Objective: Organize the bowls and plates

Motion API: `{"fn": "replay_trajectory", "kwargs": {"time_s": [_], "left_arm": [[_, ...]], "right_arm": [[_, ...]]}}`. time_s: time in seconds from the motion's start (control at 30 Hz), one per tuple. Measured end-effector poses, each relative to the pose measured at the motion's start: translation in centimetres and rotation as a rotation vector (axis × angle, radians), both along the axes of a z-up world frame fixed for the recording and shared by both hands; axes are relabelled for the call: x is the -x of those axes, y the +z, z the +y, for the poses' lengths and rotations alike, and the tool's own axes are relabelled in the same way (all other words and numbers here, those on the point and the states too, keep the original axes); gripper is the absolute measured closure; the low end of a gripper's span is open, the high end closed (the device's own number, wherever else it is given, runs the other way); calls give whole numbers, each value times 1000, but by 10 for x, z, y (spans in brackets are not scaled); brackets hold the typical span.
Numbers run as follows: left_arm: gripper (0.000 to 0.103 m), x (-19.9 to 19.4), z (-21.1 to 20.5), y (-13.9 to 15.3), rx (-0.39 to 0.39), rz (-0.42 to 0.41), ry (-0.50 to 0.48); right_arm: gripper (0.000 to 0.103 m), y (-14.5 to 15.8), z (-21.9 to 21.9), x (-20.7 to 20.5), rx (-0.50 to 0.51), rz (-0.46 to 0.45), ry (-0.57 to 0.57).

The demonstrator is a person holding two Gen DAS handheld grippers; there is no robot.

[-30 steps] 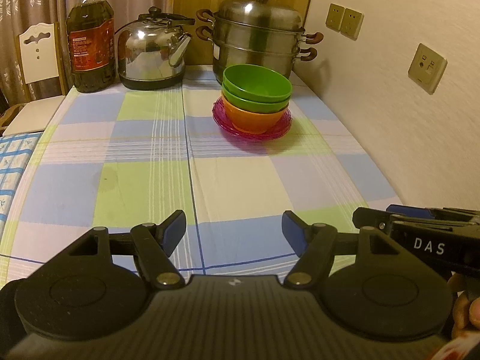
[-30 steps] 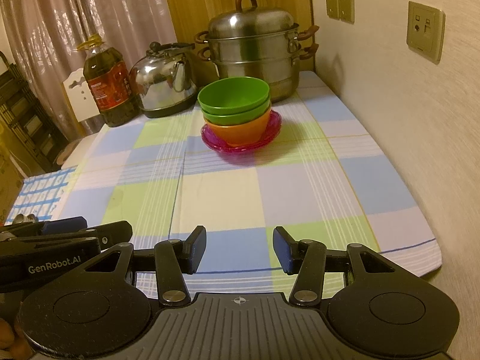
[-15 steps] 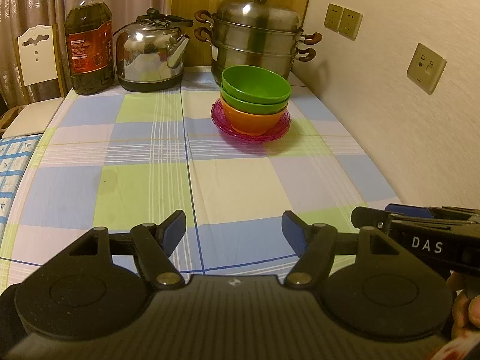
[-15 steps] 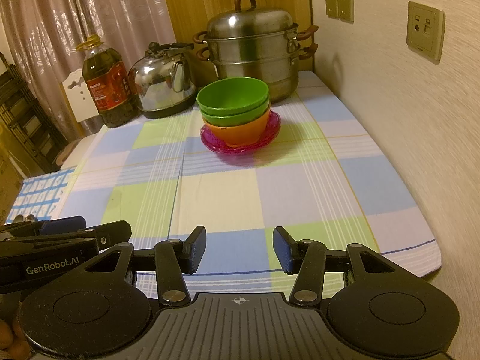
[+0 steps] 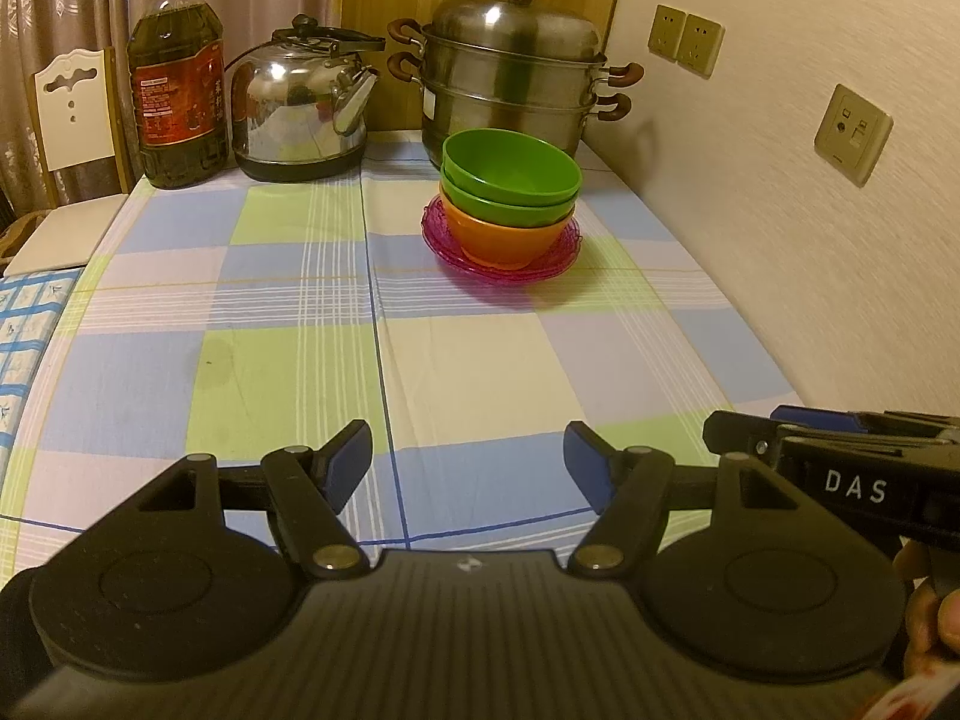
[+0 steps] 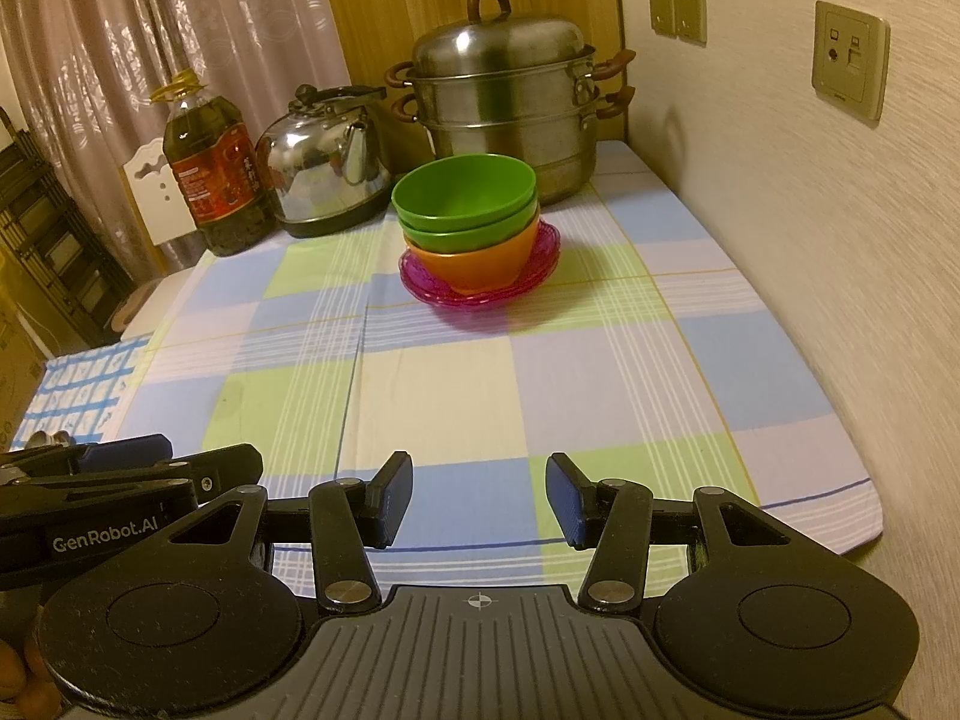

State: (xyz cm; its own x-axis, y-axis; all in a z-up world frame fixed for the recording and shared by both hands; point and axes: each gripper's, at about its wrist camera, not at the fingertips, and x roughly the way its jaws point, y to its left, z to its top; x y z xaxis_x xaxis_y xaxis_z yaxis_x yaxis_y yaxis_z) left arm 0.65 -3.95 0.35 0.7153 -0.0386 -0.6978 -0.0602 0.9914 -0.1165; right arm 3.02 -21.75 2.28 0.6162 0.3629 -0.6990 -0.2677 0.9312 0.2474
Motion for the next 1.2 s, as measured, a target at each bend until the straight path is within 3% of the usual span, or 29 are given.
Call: {"fn": "replay_trajectory", "kwargs": {"time_s": [1.2], "left_arm": [[35,1,0,-3,2,3,0]], "right_arm": [[53,-4,-1,-1,-2,7,-3]]}}
